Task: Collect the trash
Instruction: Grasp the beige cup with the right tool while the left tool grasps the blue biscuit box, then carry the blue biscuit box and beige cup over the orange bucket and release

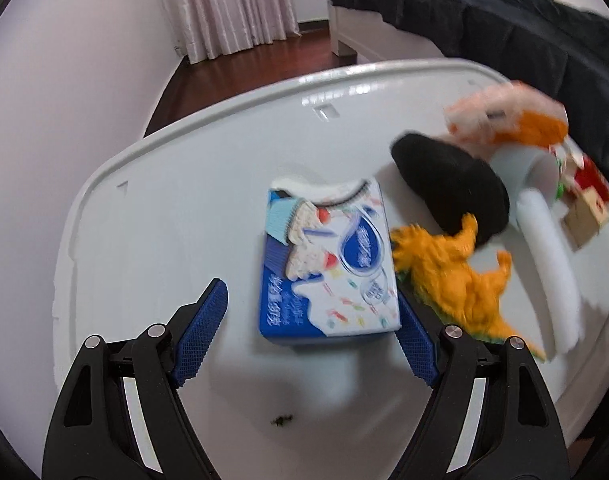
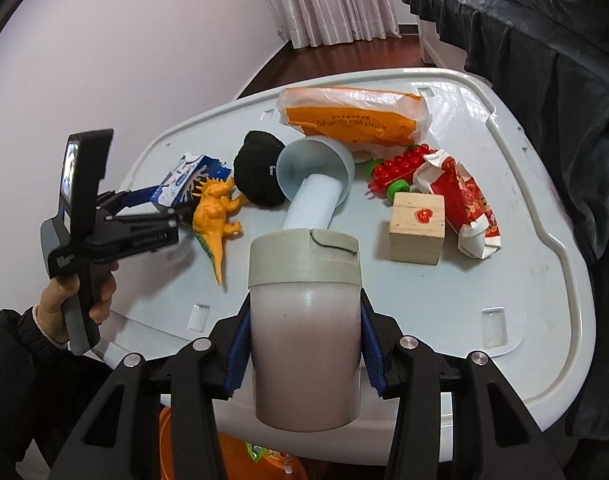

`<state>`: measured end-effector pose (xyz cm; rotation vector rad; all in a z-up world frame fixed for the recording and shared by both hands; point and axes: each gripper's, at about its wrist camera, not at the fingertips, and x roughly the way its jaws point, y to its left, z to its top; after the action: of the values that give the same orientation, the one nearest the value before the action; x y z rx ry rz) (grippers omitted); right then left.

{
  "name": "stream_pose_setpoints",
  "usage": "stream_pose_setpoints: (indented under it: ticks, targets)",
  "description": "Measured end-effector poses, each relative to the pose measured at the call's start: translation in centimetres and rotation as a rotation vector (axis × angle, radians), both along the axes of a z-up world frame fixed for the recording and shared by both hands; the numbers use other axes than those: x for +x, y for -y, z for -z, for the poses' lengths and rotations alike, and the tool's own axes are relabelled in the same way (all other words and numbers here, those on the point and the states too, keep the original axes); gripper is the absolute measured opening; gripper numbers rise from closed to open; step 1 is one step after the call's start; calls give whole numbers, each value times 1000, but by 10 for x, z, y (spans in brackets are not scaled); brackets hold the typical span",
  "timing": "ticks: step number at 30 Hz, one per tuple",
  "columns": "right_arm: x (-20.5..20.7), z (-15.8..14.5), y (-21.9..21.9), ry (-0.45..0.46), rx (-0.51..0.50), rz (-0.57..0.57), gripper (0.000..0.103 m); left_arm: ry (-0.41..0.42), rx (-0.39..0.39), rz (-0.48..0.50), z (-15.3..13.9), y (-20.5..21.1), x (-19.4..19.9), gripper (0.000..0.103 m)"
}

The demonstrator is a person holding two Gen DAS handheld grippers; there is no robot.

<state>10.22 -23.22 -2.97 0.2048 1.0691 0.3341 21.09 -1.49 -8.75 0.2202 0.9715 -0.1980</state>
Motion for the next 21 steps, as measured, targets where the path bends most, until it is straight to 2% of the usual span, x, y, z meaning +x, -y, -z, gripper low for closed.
stream_pose_setpoints:
  ticks: [2,5,7,8,16,21]
  targets:
    - [0,1,-1,-1,-1,-4,47,4,-35,-16,2,-5,4,78]
    - [1,1,-4,4,-5,-10,47,7,-44,-32,8,-6,8,76]
    - [1,2,-4,3,-9,-11,47,-5,-34,-35,14,-5,10,58]
    - [1,2,-4,2,-11,-8,47,-14,-36,-34,17,-4,11,54]
    - [1,2,-4,6,-15,2,47,32,-27,-52,14,-13,6,53]
    - [-1,0,-5,15,-8,-4,47,35,-45,-123,12,-25,-4,53]
